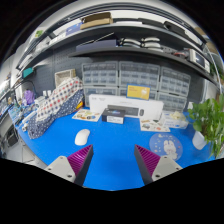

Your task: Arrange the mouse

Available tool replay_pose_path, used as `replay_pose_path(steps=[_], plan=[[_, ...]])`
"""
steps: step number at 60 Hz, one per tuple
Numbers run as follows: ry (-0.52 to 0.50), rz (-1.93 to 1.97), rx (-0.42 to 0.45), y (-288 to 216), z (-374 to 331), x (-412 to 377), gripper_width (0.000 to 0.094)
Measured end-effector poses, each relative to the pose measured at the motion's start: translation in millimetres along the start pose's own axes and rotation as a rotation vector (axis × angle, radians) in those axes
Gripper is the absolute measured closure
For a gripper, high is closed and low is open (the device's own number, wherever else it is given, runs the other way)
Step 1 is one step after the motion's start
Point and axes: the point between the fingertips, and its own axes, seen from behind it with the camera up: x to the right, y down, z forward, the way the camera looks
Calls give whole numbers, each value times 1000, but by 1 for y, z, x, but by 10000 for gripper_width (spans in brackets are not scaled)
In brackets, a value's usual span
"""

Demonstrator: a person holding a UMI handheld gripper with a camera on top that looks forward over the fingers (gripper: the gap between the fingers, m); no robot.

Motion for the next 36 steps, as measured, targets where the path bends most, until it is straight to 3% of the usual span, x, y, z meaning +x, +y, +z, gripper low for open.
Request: replay_pose_path(steps=[18, 36], plan=[[-85, 12, -171, 83, 72, -107, 94], [-63, 36, -233, 67, 172, -166, 88]])
